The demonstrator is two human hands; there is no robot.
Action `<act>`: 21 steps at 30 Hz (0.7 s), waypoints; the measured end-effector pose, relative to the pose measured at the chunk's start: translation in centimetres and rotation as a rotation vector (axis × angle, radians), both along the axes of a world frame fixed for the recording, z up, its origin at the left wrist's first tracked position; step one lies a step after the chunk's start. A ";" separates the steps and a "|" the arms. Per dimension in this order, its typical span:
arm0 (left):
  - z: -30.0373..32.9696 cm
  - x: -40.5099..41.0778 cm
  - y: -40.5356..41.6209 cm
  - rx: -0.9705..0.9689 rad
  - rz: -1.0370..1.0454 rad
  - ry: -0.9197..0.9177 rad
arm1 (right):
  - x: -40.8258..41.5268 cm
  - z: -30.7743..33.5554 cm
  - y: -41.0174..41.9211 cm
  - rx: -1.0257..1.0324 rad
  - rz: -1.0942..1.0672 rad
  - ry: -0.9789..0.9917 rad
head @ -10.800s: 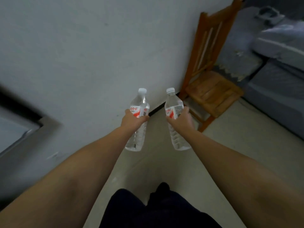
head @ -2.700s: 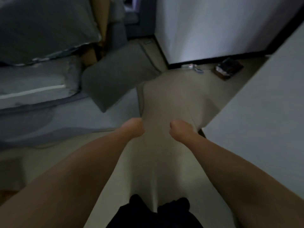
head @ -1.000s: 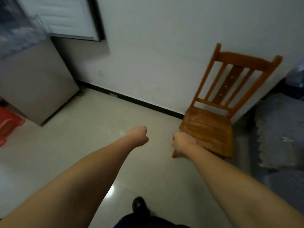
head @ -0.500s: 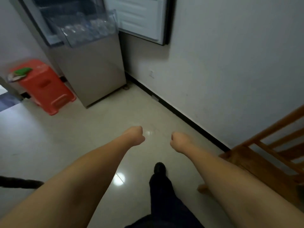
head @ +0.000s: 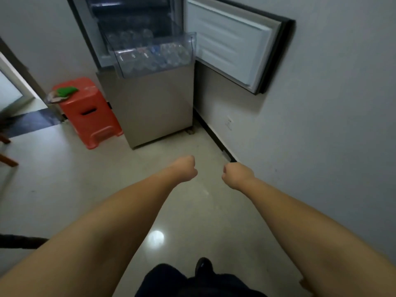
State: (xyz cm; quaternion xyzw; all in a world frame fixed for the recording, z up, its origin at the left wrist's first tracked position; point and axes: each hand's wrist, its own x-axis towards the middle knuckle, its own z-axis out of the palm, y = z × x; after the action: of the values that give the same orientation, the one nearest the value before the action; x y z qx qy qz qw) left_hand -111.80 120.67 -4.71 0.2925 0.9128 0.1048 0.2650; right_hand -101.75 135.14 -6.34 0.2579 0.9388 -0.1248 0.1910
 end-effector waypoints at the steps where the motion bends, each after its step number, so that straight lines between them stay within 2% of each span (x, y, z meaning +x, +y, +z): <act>1: 0.0 -1.2 0.4 -0.006 0.016 -0.008 | -1.4 -0.1 0.6 0.003 0.018 -0.012; 9: -1.0 -13.2 1.1 -0.007 0.123 -0.024 | -14.8 -0.6 2.9 0.000 0.117 -0.040; 21: 3.1 -39.3 1.3 0.068 0.166 0.084 | -41.1 2.6 3.0 -0.042 0.117 0.141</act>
State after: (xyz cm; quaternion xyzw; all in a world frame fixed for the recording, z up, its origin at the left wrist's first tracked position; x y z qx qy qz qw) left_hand -151.14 122.00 -1.61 0.2288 0.9401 0.1450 0.2068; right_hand -142.83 138.14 -3.72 0.1891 0.9606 -0.1508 0.1368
